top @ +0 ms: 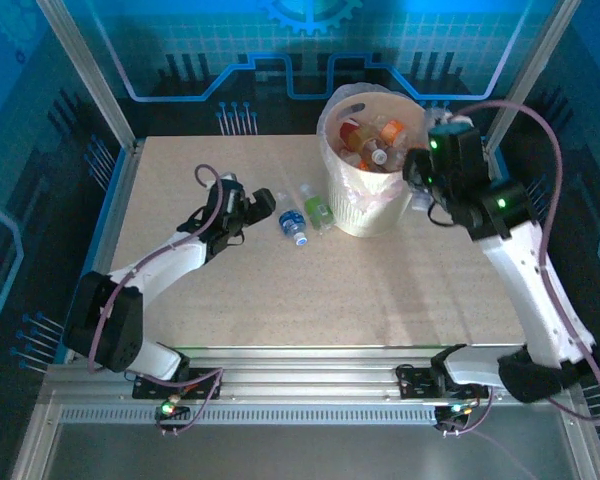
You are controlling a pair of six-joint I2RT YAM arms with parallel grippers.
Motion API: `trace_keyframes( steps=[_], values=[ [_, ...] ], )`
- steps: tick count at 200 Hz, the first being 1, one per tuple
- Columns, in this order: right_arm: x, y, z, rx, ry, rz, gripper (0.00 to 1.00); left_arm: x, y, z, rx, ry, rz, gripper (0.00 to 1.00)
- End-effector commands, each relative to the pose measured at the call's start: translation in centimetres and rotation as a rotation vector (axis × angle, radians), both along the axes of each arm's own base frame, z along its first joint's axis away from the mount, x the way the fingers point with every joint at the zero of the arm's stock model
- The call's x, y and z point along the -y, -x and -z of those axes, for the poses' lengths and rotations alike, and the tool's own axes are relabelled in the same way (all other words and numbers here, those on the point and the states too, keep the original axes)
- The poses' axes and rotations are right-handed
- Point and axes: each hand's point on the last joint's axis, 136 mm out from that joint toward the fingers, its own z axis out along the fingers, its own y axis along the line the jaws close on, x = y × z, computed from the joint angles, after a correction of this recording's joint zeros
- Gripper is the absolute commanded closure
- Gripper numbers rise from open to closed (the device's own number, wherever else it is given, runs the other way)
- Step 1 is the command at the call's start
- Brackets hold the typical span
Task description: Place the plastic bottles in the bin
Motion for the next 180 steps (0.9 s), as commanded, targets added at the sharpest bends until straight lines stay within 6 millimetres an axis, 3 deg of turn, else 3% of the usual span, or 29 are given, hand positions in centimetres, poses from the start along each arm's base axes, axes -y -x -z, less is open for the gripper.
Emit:
trace_keyframes(
  steps=[1, 39, 76, 135, 180],
  values=[
    [-2.2, -2.3, 0.1, -0.057, 0.088, -0.161, 0.69, 1.4, -0.1, 0.4, -0.036, 0.017, 0.016, 0.01],
    [-4.0, -7.8, -0.1, -0.095, 0.121, -0.253, 0.67, 3.0, -0.3, 2.1, -0.081, 0.01, 0.049, 0.01],
    [-2.2, -12.4, 1.8, -0.161, 0.219, -0.233, 0.65, 3.8, -0.7, 3.2, -0.106, 0.001, 0.058, 0.01],
    [-0.5, -15.1, 4.2, -0.186, 0.358, -0.265, 0.53, 4.6, -1.5, 3.5, -0.112, 0.001, 0.061, 0.01],
    [-0.5, -16.7, 6.0, -0.207, 0.396, -0.297, 0.41, 4.9, -2.9, 4.0, -0.113, -0.011, 0.046, 0.01]
  ],
)
